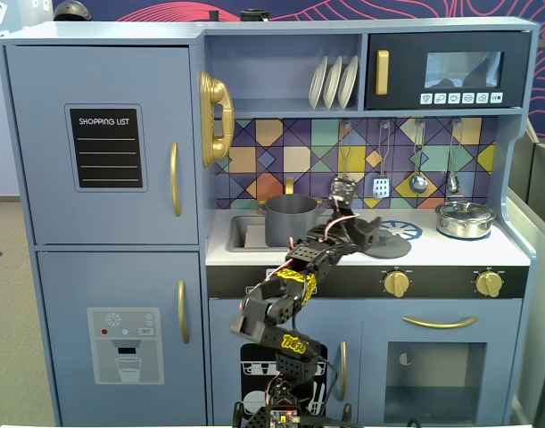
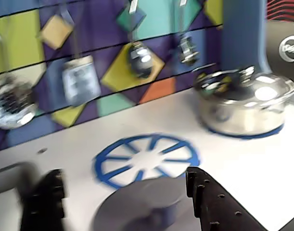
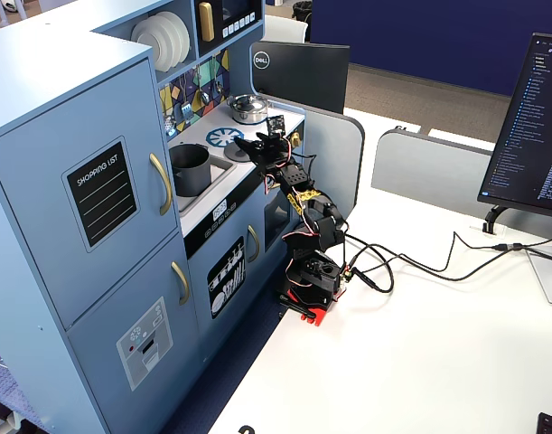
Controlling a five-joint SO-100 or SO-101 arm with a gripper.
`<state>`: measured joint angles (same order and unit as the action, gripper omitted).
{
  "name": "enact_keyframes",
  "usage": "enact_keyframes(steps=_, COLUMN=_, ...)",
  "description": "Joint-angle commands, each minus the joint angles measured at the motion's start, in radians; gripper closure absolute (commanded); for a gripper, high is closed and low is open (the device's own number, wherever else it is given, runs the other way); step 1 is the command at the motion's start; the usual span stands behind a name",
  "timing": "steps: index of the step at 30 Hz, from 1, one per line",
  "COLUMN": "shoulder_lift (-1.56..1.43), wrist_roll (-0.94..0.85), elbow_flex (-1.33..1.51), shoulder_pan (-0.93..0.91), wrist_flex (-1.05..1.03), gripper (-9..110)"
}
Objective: Pick up the lid from the counter and put it on the gray recipient
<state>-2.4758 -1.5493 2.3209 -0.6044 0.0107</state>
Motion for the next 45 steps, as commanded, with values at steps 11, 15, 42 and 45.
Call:
enact_keyframes(steps=11, shoulder_lift=0.259, wrist_roll=-0.044, elbow_flex=-0.028, shoulder_pan=-0.032, wrist_flex=0.227, gripper=72)
enact_keyframes(steps=15, shoulder_lift=0.348, wrist_roll=-0.048, elbow_flex=-0.066, shoulder_pan=-0.012, wrist_flex=0.272, gripper=73)
enact_keyframes(steps=42, shoulder_lift=0.584, wrist_roll=-0.055, elbow_flex=-0.190, shoulder_pan=0.015, wrist_flex=0.314, gripper=102)
enact_keyframes(steps=45, shoulder_lift=0.572, wrist_roll=-0.044, elbow_flex=-0.189, shoulder_pan=0.020, wrist_flex=0.305, gripper=102)
